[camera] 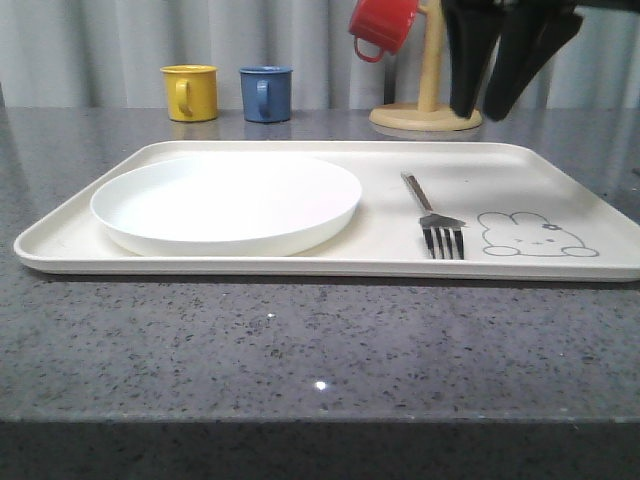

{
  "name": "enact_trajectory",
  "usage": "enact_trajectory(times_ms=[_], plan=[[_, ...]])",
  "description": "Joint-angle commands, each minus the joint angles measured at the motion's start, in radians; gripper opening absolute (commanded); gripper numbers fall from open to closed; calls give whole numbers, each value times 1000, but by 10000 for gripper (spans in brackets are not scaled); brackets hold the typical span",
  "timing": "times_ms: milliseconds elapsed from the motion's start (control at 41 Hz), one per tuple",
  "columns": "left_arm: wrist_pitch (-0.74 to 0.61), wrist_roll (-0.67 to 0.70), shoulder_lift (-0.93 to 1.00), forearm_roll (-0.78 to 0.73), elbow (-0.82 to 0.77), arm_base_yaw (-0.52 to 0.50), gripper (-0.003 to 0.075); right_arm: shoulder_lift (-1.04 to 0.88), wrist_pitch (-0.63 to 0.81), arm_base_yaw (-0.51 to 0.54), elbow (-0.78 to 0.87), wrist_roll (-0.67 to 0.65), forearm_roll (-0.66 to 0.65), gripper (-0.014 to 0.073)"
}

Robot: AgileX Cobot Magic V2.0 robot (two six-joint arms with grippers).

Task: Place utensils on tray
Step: 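Move the right gripper back and grasp the steel chopsticks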

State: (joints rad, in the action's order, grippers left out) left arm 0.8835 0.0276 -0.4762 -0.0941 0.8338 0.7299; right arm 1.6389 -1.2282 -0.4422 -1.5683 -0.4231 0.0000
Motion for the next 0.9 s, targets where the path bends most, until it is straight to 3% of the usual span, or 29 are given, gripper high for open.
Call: enact_trajectory(times_ms=[0, 171, 341, 585, 877], plan=[[-76, 9, -8, -3, 23, 8, 355, -106, -43, 5, -10, 29, -84, 231], [-76, 9, -8, -3, 23, 8, 355, -204, -39, 66, 108, 61, -126, 231], [-76, 9, -8, -3, 23, 8, 355, -268, -18, 228, 239, 160, -97, 231], [-76, 9, -8, -3, 23, 8, 355, -257, -22, 442, 289, 343, -56, 231], [-76, 9, -8, -3, 23, 8, 355, -181, -8, 483, 289, 423, -53, 231]])
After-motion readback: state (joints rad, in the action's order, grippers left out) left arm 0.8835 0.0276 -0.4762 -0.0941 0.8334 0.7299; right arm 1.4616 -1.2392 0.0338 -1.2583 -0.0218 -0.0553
